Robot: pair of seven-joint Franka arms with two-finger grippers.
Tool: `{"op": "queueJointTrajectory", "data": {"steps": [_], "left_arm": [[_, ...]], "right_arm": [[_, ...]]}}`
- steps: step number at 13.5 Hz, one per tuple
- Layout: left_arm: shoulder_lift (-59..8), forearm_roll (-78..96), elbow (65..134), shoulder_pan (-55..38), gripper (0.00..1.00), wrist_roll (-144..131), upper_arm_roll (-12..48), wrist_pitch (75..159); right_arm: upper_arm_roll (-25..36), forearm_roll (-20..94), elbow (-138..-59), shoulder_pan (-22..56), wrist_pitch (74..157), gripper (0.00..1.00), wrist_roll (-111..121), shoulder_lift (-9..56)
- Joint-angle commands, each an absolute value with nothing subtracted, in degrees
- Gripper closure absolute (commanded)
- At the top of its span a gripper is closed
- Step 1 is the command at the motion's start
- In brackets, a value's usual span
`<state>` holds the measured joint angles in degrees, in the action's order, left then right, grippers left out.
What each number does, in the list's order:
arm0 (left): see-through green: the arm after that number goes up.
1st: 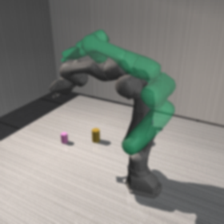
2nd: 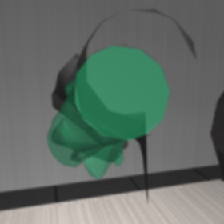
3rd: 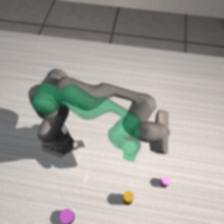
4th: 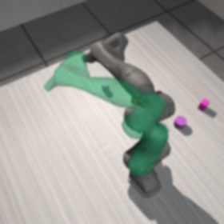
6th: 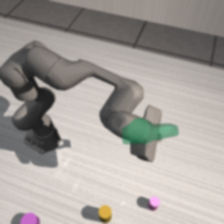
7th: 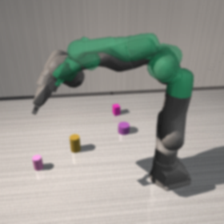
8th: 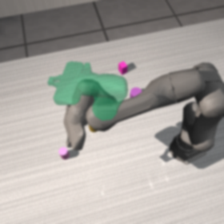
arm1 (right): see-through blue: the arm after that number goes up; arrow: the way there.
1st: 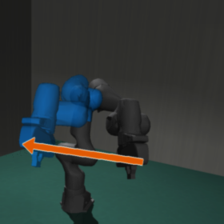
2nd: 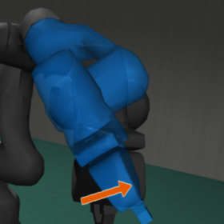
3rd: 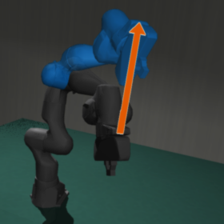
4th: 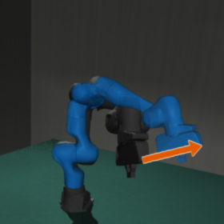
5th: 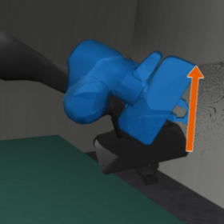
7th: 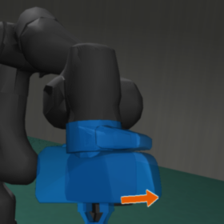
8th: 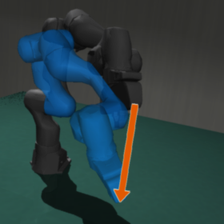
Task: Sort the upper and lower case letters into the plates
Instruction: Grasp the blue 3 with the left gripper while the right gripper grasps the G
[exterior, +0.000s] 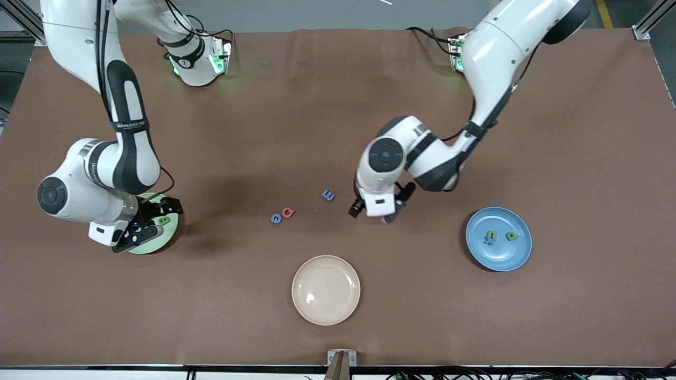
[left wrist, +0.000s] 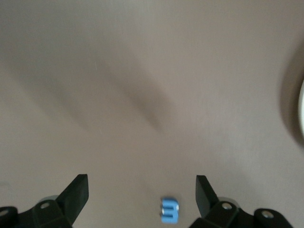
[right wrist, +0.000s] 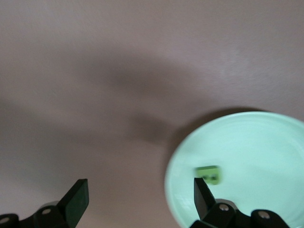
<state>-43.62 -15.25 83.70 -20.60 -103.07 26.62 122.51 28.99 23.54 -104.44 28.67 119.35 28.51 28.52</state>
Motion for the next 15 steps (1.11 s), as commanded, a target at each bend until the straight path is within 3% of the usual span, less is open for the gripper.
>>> {"op": "queueJointTrajectory", "data": {"steps": [1, 3, 8, 15], "left_arm": [[-48.9, -15.7, 75.3, -28.3, 0.01, -108.7, 22.3, 122.2], [-50.0, -15.1, 73.2, -34.1, 0.01, -110.5, 17.0, 122.2], [-51.8, -15.2, 72.9, -36.8, 0.02, -111.4, 16.7, 122.9], [-54.6, -15.2, 73.6, -38.9, 0.22, -114.3, 15.8, 125.8]], "right_arm": [[29.2, 24.1, -104.6, 34.3, 119.1, 0.02, 8.3, 28.3], [29.2, 24.1, -103.5, 39.4, 119.4, 0.02, -10.3, 28.6], [28.3, 24.7, -95.6, 43.9, 119.3, 0.01, -51.9, 35.5], [23.3, 27.2, -89.5, 44.0, 121.2, 0.0, -61.3, 43.3]]}}
